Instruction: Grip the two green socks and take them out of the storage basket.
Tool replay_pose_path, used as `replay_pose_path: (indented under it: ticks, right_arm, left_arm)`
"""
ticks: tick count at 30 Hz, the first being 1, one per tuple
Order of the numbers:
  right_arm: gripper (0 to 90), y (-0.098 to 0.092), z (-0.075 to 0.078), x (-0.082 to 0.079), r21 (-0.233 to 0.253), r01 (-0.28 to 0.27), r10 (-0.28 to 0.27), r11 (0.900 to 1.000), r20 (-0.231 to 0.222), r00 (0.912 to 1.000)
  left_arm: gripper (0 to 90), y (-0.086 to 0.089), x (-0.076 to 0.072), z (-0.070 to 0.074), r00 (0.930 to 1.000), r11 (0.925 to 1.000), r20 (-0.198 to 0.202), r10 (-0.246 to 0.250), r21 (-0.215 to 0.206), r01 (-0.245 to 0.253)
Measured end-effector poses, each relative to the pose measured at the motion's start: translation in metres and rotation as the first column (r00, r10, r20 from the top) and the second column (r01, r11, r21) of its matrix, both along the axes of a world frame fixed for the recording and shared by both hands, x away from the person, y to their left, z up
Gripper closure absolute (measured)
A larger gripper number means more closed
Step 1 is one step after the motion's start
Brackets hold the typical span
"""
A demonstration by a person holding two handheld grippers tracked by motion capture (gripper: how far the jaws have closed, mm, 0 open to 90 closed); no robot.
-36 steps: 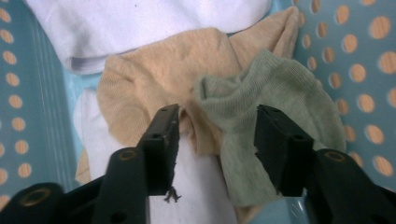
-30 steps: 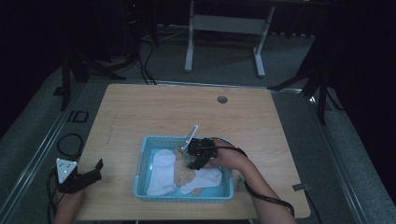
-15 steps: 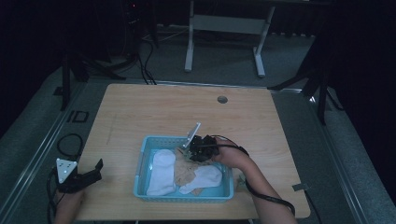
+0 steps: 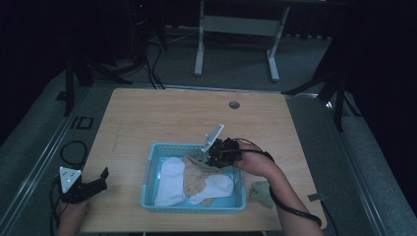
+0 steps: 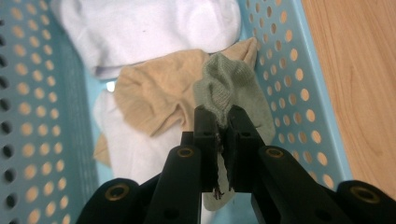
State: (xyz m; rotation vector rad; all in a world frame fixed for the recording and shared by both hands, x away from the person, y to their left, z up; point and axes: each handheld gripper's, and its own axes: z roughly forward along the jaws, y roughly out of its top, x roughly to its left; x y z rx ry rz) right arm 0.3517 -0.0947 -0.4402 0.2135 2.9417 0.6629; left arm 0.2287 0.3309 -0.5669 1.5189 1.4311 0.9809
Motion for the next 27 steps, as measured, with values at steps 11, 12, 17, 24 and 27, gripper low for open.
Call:
replay_pose_path:
  ticks: [11,12,17,24,27]
  right_arm:
    - [84.0,-0.015,0.041,-0.009,0.059,-0.009,0.007,0.998,0.043,0.999]
    - [84.0,-0.018,0.046,-0.01,0.062,-0.012,0.009,0.998,0.053,0.9985]
    - [84.0,-0.027,0.061,-0.012,0.079,-0.004,-0.001,0.997,0.065,0.9979]
    - [84.0,-0.043,0.081,-0.015,0.107,0.014,-0.023,0.994,0.088,0.9959]
    - [84.0,-0.052,0.087,-0.014,0.121,0.032,-0.043,0.992,0.092,0.9948]
  left_arm:
    - [0.4,0.0,0.0,0.0,1.0,1.0,0.001,0.002,-0.001,-0.002]
    - [0.4,0.0,0.0,0.0,1.0,1.0,0.001,0.002,-0.001,-0.002]
    - [0.3,0.0,0.0,0.0,1.0,1.0,0.0,0.003,0.0,-0.003]
    - [0.4,0.0,0.0,0.0,1.0,1.0,-0.002,0.004,0.0,-0.004]
    - [0.4,0.0,0.001,0.0,1.0,1.0,-0.003,0.003,0.0,-0.003]
